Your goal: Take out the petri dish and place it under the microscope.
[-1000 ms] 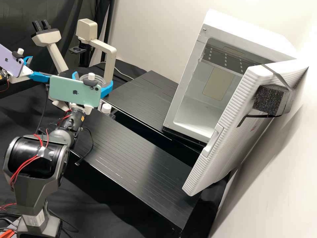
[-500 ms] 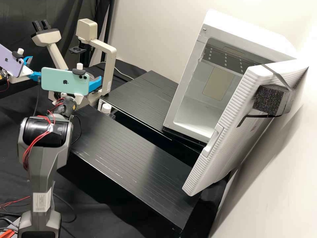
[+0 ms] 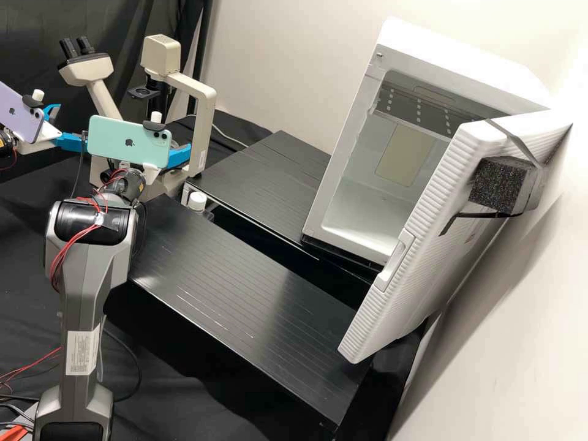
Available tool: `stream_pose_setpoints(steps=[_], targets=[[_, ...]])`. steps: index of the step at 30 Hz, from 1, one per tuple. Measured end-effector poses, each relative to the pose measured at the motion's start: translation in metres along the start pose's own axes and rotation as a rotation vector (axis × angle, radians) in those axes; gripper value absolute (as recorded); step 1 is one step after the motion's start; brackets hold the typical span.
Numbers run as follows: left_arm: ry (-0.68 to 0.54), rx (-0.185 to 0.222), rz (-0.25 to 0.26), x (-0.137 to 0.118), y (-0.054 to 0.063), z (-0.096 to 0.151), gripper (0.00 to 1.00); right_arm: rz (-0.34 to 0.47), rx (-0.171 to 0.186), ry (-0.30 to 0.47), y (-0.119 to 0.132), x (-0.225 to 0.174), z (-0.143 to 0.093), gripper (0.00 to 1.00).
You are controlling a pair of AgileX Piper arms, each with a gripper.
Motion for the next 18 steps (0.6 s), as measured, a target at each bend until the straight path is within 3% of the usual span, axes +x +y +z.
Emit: stream_pose_setpoints(steps=[12,18], targets=[[0.0,0.0,0.0,0.0,0.0,0.0,1.0,-0.084,-0.012,-0.036,-0.031,0.029,0.001,0.0],[0.0,0.0,0.0,0.0,0.0,0.0,1.0,-0.1,-0.038,-0.049,-0.04,0.045,0.002,0.0]])
